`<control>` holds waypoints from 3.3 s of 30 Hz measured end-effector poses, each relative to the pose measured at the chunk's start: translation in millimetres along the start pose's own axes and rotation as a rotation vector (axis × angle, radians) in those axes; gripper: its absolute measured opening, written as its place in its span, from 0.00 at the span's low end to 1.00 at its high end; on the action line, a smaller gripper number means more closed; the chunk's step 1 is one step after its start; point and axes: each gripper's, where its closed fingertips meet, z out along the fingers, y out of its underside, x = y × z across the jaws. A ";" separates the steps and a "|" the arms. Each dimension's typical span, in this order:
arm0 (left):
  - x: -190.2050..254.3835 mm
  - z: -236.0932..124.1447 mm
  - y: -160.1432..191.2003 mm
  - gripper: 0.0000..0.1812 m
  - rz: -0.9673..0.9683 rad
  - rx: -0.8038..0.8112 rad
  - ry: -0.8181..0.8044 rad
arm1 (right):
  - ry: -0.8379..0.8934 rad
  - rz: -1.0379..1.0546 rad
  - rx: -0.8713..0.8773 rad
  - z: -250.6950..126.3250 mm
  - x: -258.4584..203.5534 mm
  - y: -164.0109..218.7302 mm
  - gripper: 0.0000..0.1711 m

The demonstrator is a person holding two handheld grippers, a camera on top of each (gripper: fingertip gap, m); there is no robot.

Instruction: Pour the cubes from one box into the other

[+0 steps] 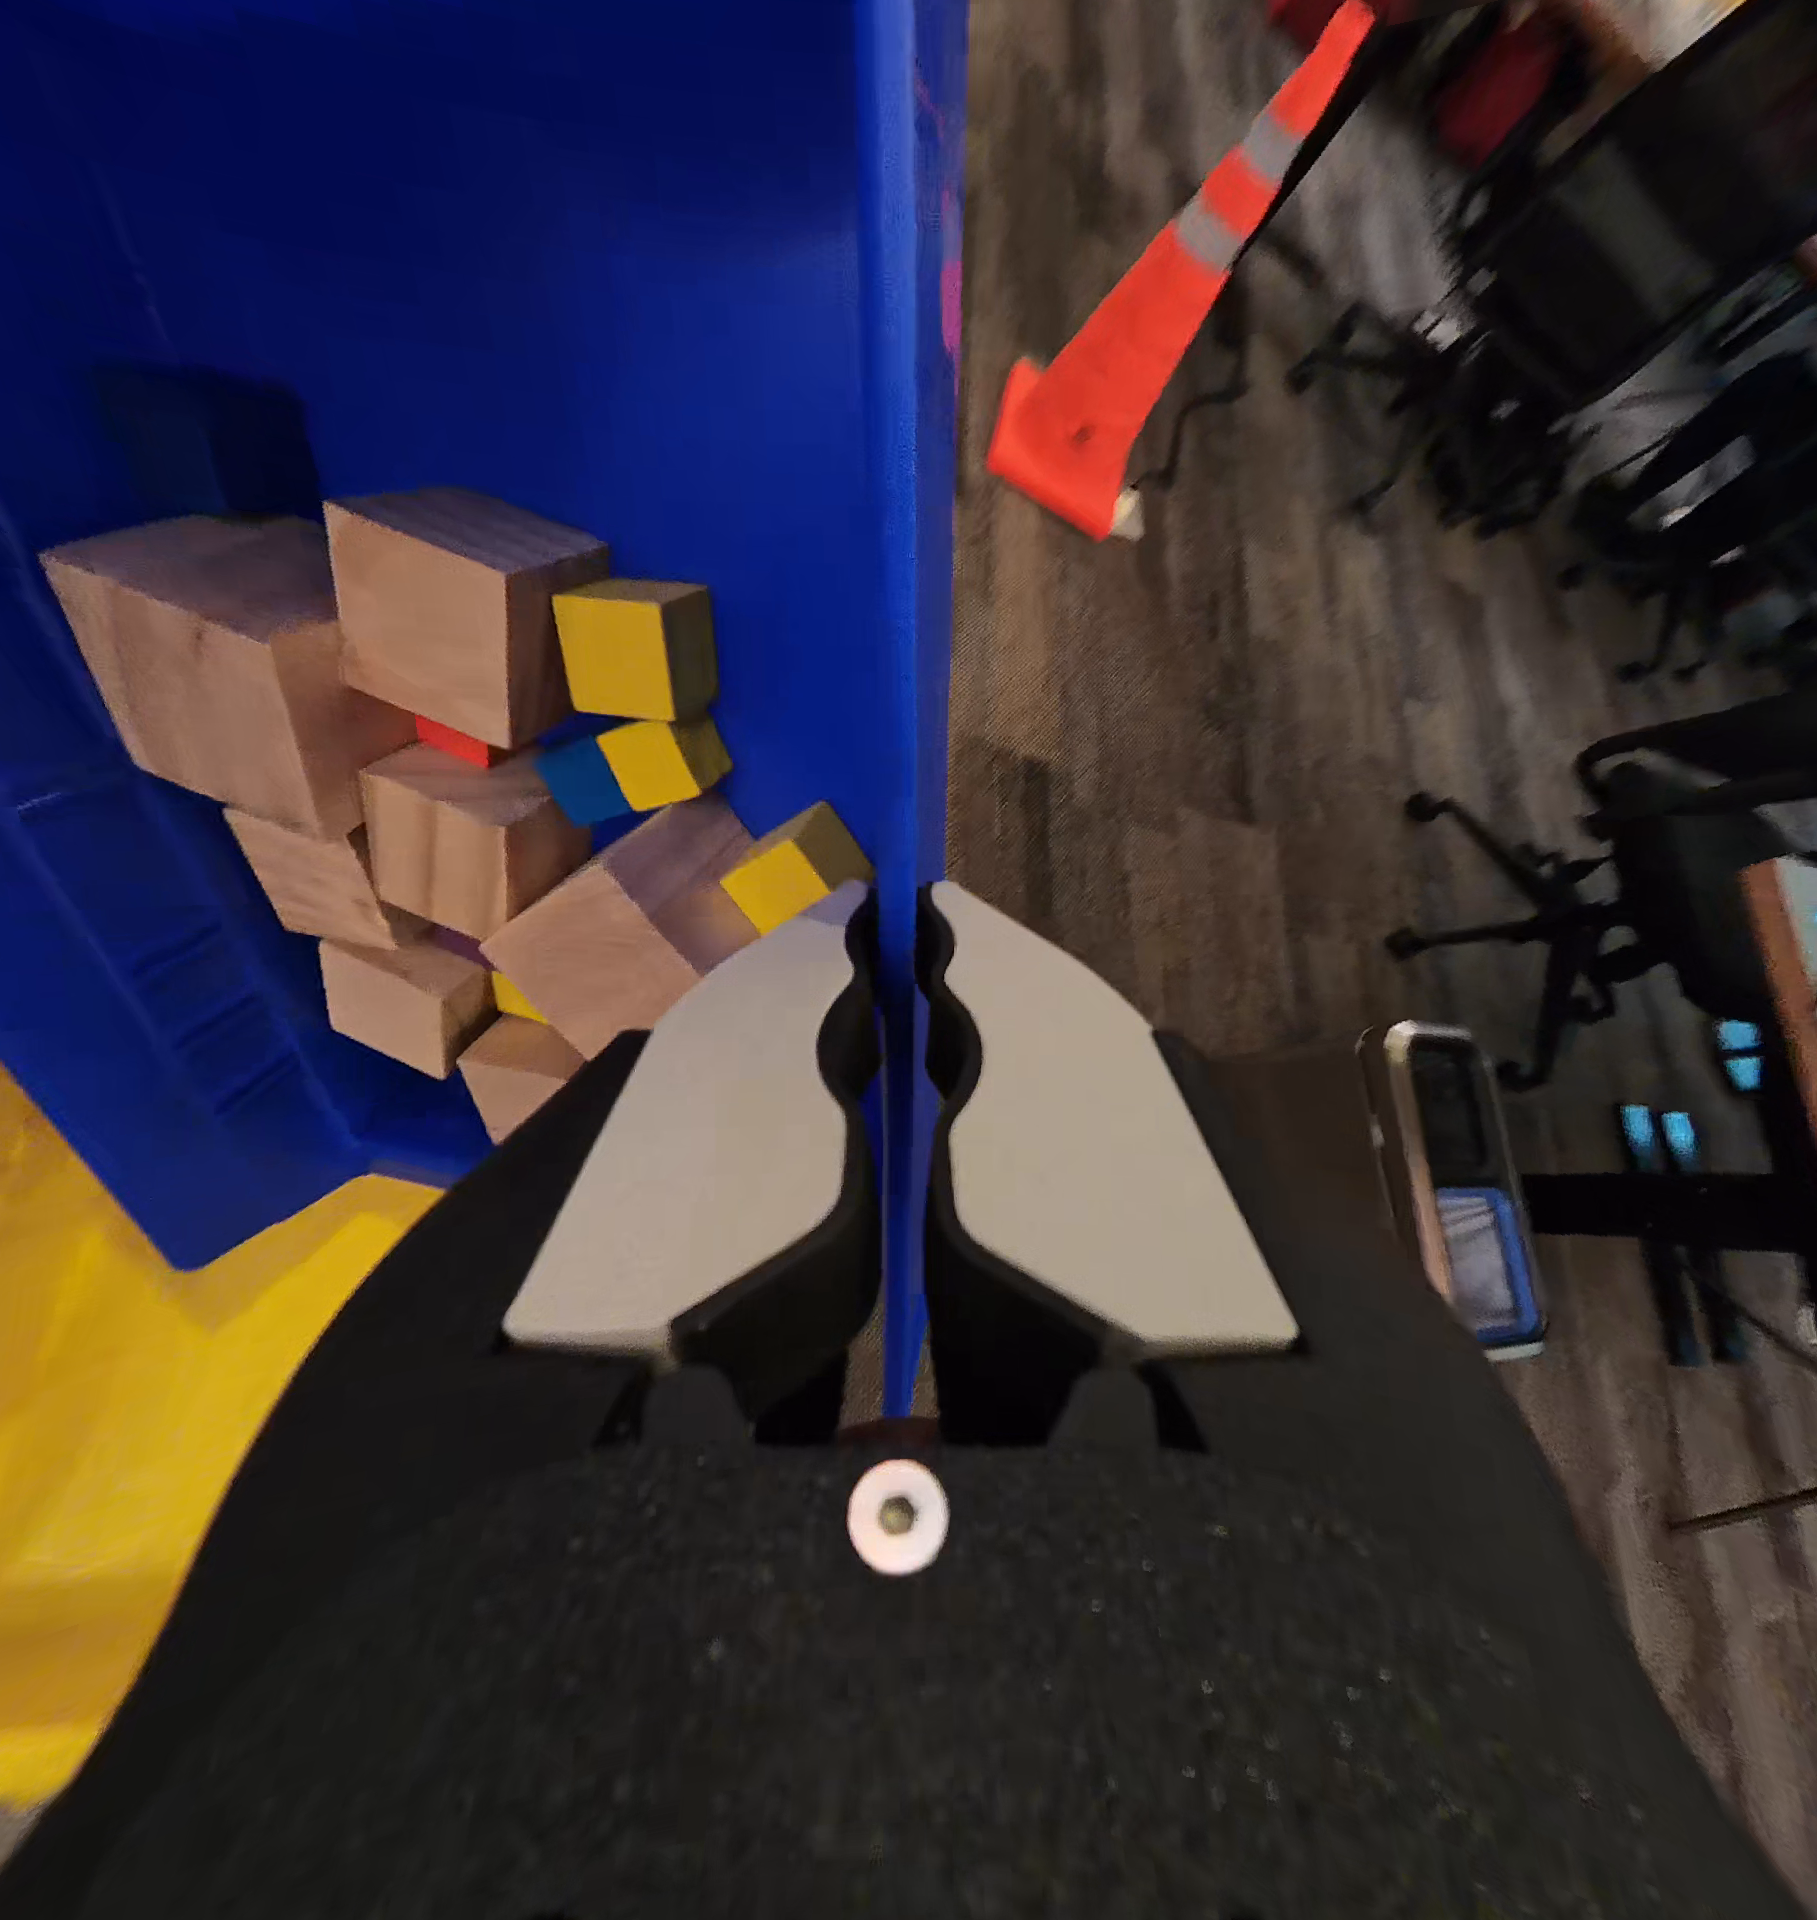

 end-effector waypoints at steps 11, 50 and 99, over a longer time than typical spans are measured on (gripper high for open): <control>11.5 -41.2 19.5 0.02 -0.053 0.231 -0.266 | 0.268 -0.062 0.301 -36.5 -24.6 9.8 0.03; -1.2 -105.4 -1.8 0.02 -0.035 0.491 -0.577 | 0.474 0.066 0.582 -93.2 -19.8 -1.5 0.03; -133.6 -156.6 692.2 0.15 0.081 -0.985 0.329 | -1.329 0.067 -0.634 -87.8 -713.8 -93.6 0.15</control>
